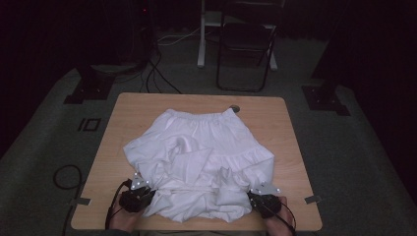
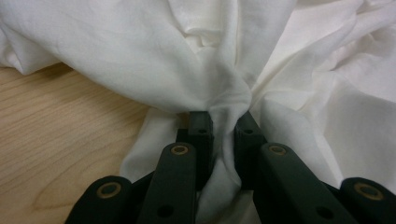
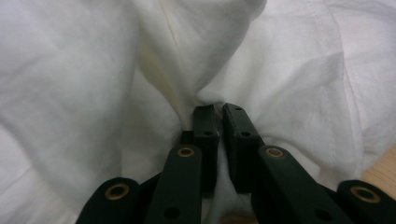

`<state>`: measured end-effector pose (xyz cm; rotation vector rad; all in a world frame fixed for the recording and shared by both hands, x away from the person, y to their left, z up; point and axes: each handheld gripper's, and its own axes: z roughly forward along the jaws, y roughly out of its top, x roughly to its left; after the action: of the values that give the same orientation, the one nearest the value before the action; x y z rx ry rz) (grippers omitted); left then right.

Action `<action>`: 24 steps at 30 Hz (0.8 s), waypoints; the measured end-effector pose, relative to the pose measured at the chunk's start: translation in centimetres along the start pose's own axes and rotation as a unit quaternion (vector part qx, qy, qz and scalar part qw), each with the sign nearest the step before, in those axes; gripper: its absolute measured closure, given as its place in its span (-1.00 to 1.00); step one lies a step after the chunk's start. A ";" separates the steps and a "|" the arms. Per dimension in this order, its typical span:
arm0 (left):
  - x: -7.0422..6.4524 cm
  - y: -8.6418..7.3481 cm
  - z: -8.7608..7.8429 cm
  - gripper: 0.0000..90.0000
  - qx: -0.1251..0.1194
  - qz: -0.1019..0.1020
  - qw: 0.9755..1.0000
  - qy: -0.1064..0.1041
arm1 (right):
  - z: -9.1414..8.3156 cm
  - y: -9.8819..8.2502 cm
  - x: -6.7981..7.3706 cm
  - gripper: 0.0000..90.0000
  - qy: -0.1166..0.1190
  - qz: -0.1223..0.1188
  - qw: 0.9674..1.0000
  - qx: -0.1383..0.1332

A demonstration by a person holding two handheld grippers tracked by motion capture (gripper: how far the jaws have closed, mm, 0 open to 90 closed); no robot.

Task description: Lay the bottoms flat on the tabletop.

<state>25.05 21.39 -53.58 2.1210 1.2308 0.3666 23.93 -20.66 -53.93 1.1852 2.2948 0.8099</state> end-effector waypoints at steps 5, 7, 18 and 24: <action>0.5 0.4 0.8 0.82 -0.018 -0.013 1.000 -0.013 | 0.8 0.5 -0.7 0.88 -0.006 0.006 1.000 -0.010; 0.4 0.8 1.2 0.82 -0.020 -0.008 1.000 -0.006 | 1.2 0.8 -1.0 0.88 -0.014 0.005 1.000 -0.011; 0.2 1.6 2.2 0.82 -0.035 -0.006 0.999 0.007 | 2.3 1.6 -2.9 0.87 -0.038 0.022 0.999 -0.016; 0.6 2.5 3.1 0.81 -0.042 -0.005 0.999 0.007 | 2.8 1.9 -3.6 0.88 -0.051 0.027 0.998 -0.016</action>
<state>28.70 19.78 -54.32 2.0435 1.2122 0.4236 28.69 -21.91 -54.32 1.2487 2.1691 0.7854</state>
